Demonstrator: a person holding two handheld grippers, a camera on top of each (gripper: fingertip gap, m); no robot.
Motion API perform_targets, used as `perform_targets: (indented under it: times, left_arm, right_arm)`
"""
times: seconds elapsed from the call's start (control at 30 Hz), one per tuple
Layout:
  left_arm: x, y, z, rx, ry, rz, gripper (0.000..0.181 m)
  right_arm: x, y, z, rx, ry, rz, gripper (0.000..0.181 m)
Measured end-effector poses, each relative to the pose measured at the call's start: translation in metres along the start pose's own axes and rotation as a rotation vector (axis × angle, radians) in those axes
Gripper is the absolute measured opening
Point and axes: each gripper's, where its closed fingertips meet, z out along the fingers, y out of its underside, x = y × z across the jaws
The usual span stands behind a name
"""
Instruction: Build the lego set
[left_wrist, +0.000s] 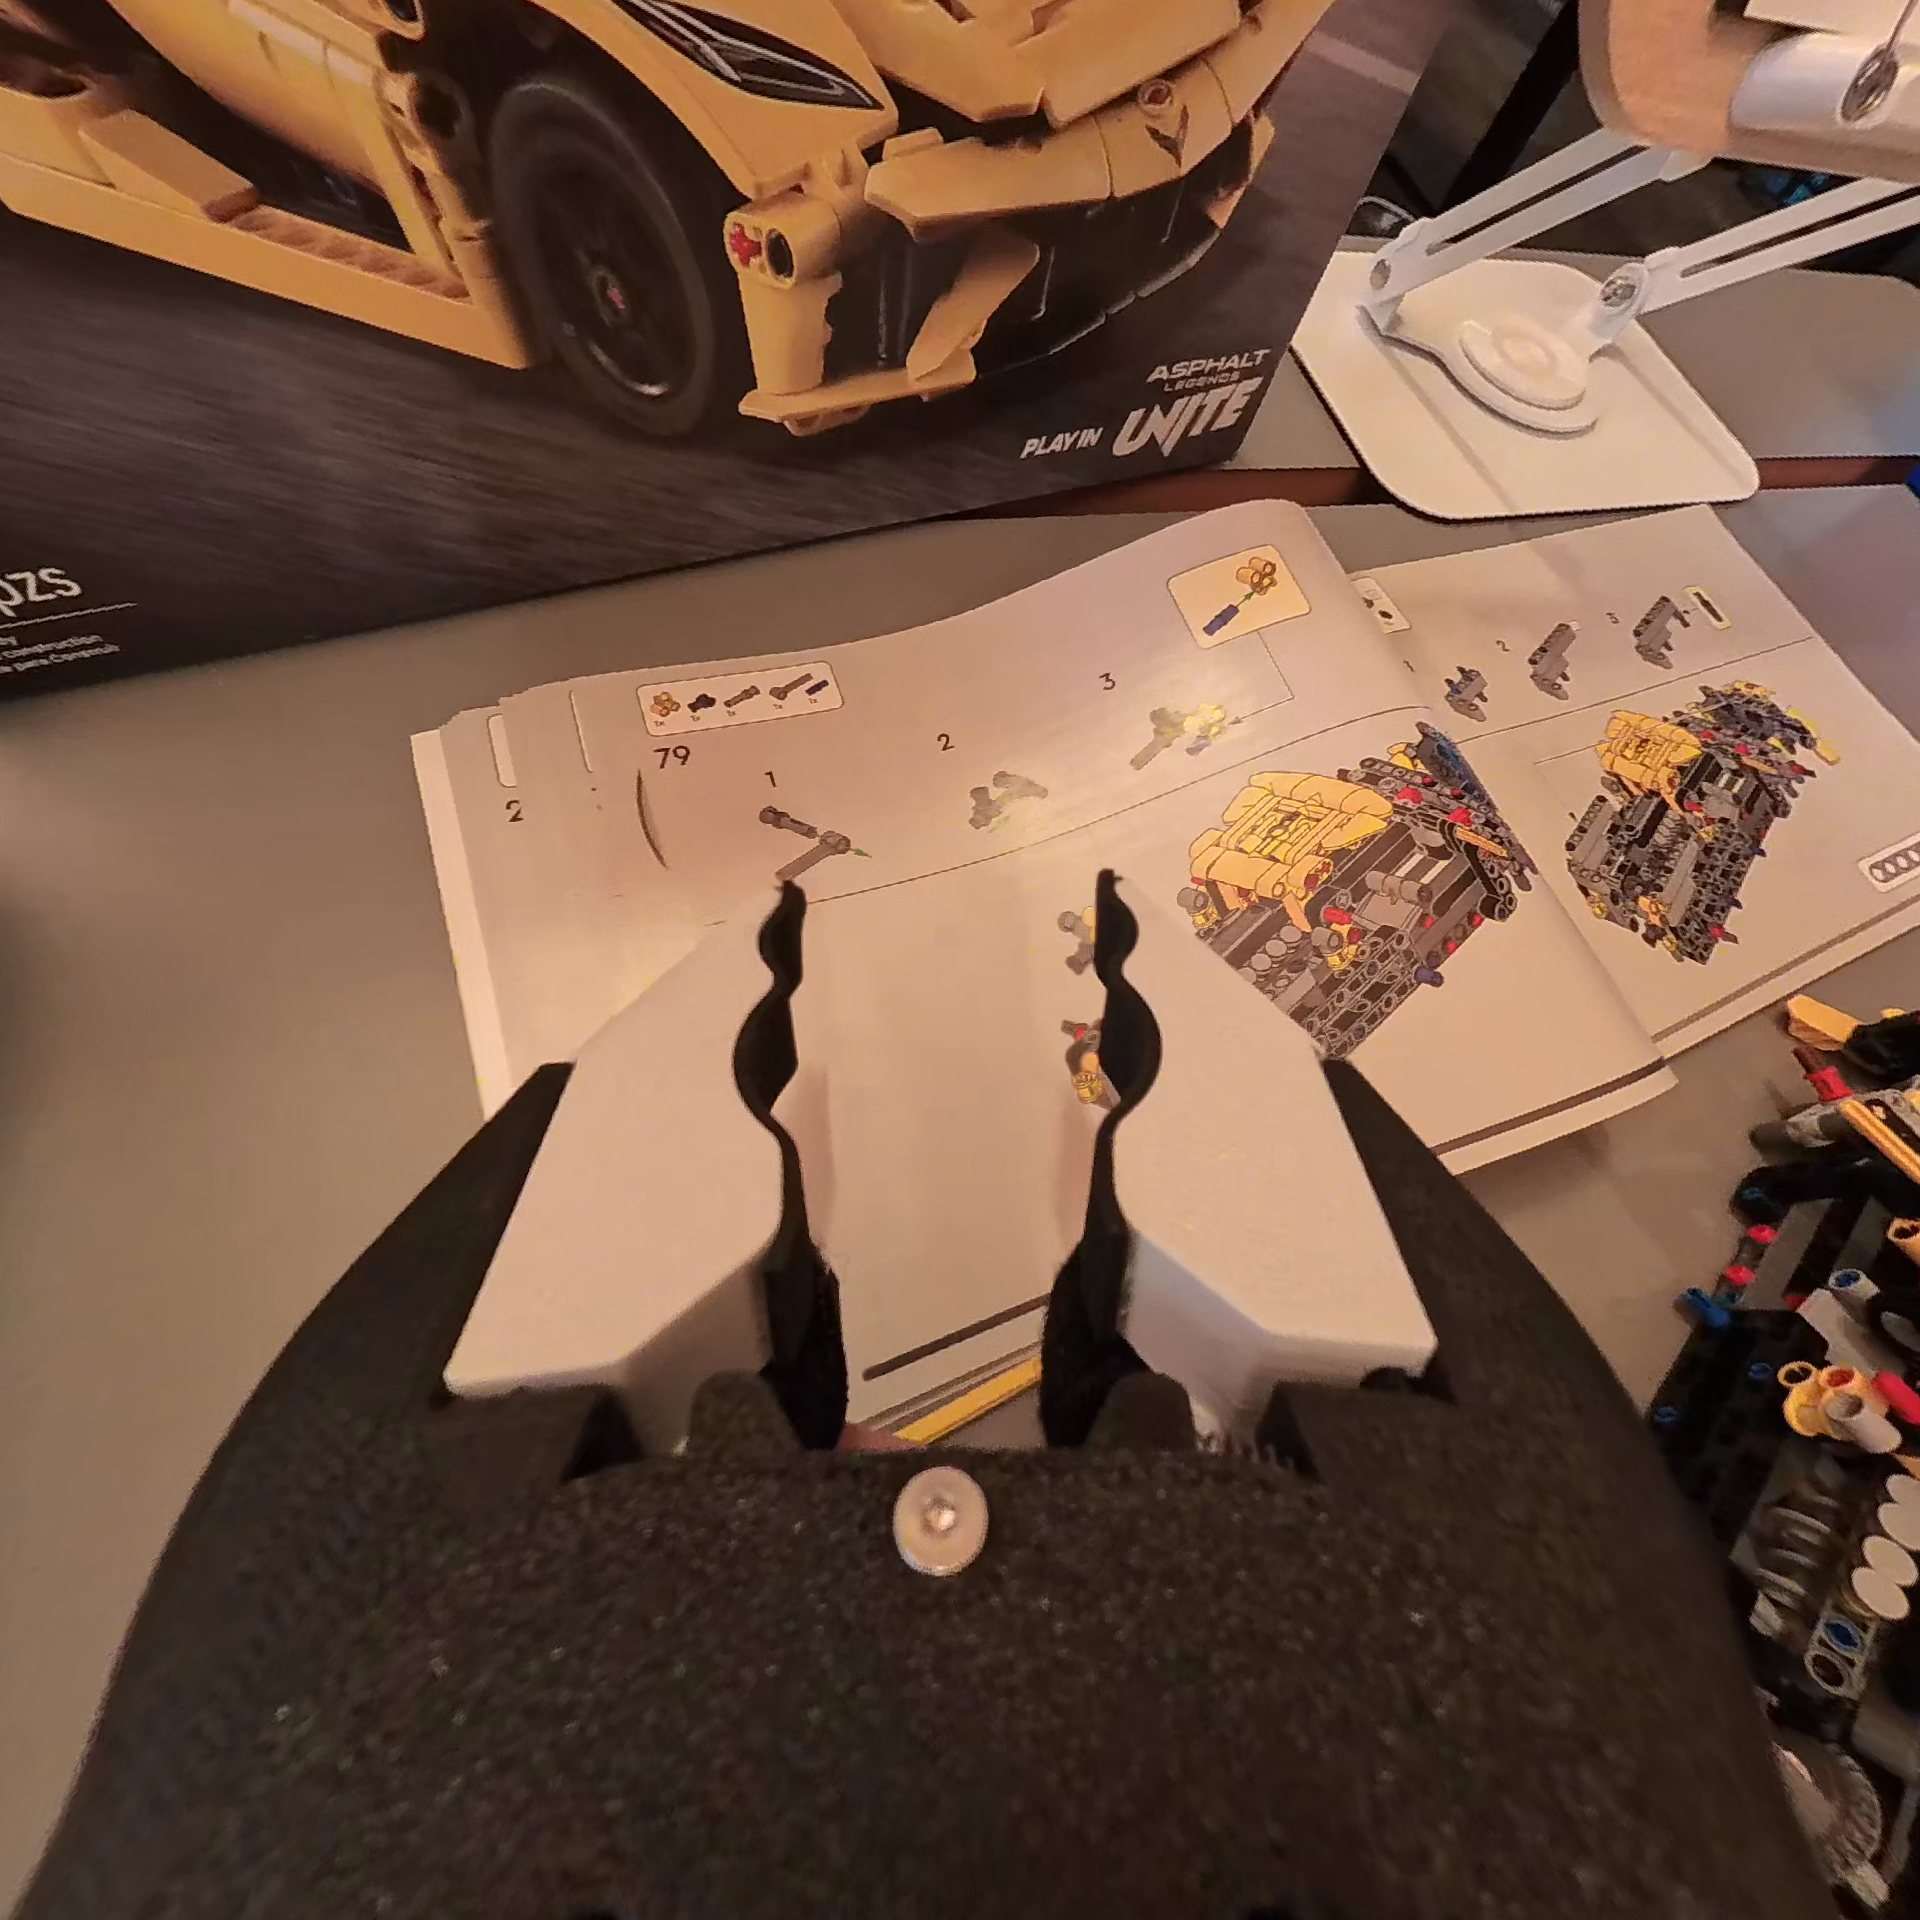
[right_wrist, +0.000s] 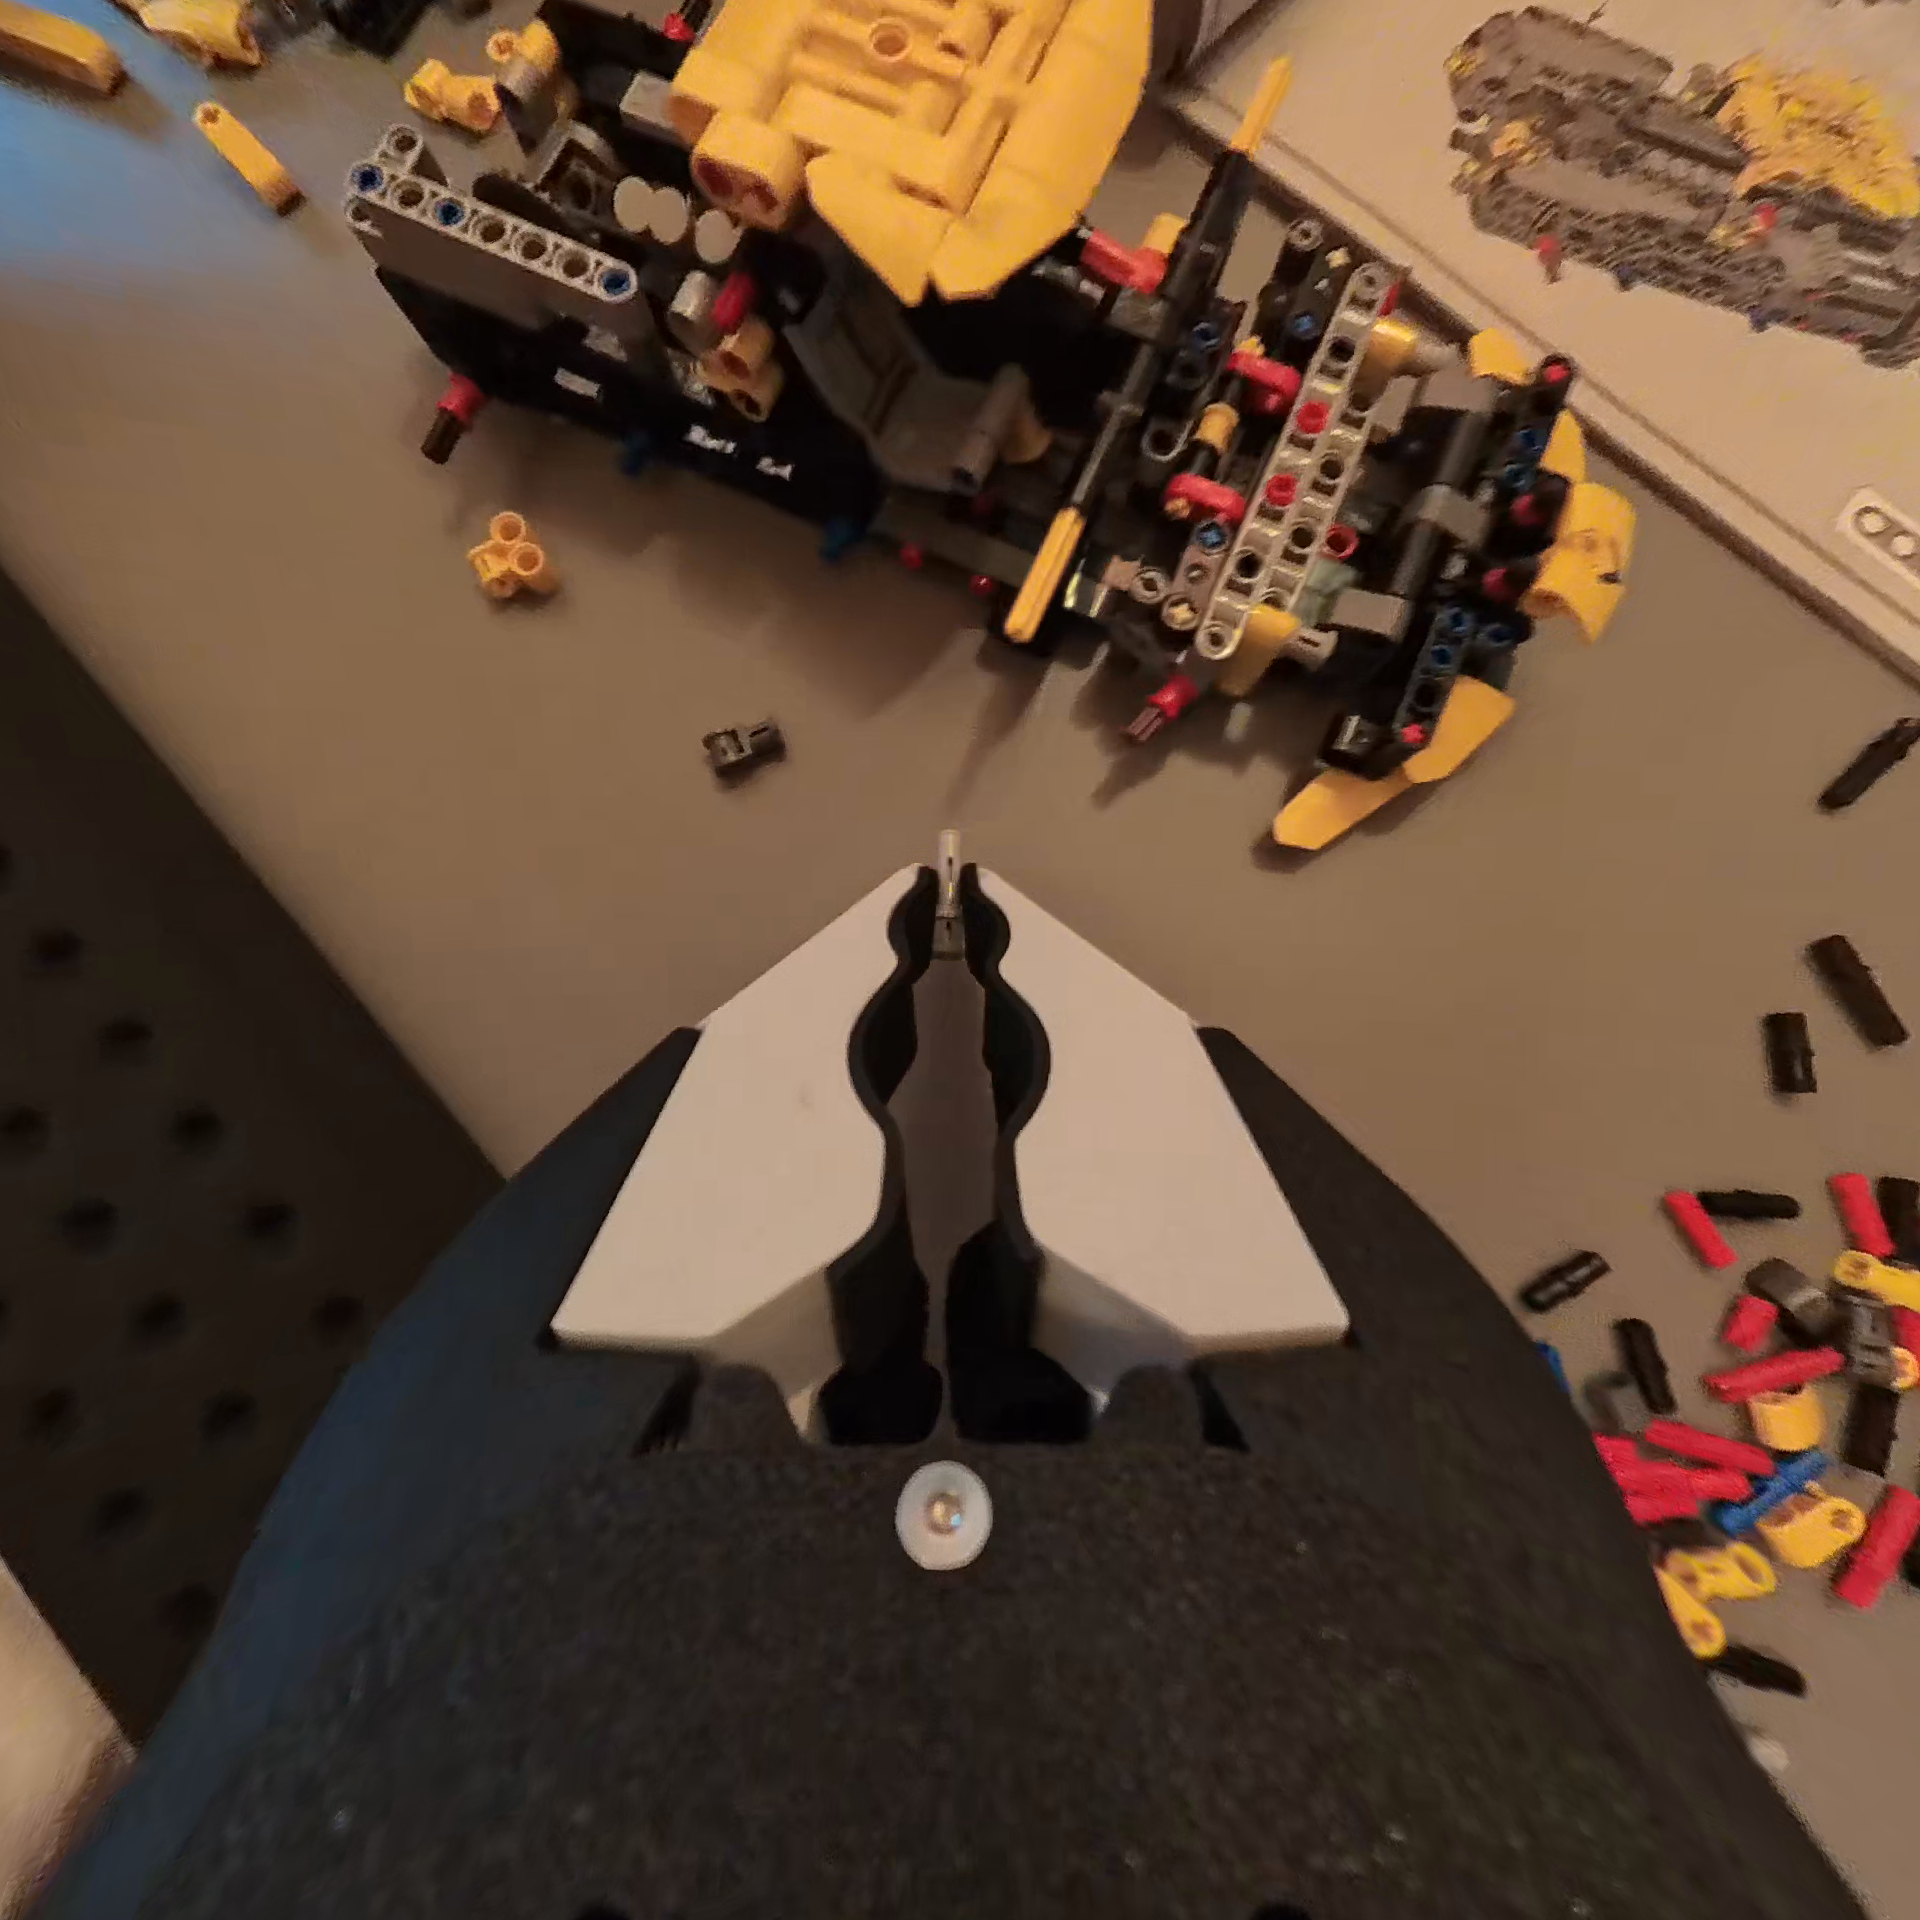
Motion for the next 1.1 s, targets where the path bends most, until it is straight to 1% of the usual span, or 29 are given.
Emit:
perform_targets:
  times: [0.17, 0.37, 0.4, 0.43, 0.5, 0.53, 0.6, 0.7, 0.8, 0.9, 0.97, 1.1]
  left_arm:
    - [0.004, -0.002, -0.001, 0.008, 0.002, 0.015, 0.057]
    - [0.002, -0.003, -0.003, 0.012, 0.002, 0.001, 0.057]
    - [0.002, -0.003, -0.003, 0.012, 0.000, 0.003, 0.057]
    - [0.002, -0.003, -0.003, 0.012, -0.002, 0.005, 0.057]
    - [0.002, -0.003, -0.003, 0.010, -0.001, 0.006, 0.057]
    - [0.003, -0.003, -0.003, 0.010, 0.001, 0.006, 0.057]
    - [0.005, -0.003, -0.003, 0.010, 0.006, 0.007, 0.057]
    - [0.008, -0.002, -0.002, 0.005, 0.009, 0.017, 0.057]
    - [0.009, 0.000, 0.000, 0.000, 0.009, 0.022, 0.057]
    - [0.009, 0.001, 0.001, -0.005, 0.006, 0.023, 0.057]
    - [0.008, 0.002, 0.002, -0.008, 0.004, 0.025, 0.057]
    - [0.007, 0.002, 0.002, -0.009, 0.000, 0.023, 0.057]
  right_arm:
    - [-0.007, 0.007, 0.010, -0.032, 0.017, -0.028, 0.004]
    - [-0.008, 0.007, 0.013, -0.006, 0.024, 0.000, 0.004]
    - [-0.007, 0.007, 0.012, 0.004, 0.027, 0.011, 0.009]
    - [-0.004, 0.006, 0.011, 0.020, 0.046, 0.036, 0.024]
    - [-0.004, 0.001, -0.001, 0.077, 0.024, 0.085, 0.024]
    - [0.001, 0.001, -0.010, 0.102, 0.026, 0.114, 0.024]
    - [0.025, 0.013, -0.030, 0.111, 0.089, 0.164, 0.024]
    - [0.070, 0.049, -0.063, 0.087, 0.223, 0.249, 0.023]
    - [0.102, 0.077, -0.085, 0.066, 0.318, 0.300, 0.023]
    - [0.116, 0.091, -0.086, 0.029, 0.341, 0.301, 0.023]
    - [0.117, 0.092, -0.080, 0.025, 0.324, 0.307, 0.022]
    - [0.116, 0.098, -0.071, -0.030, 0.332, 0.289, 0.019]
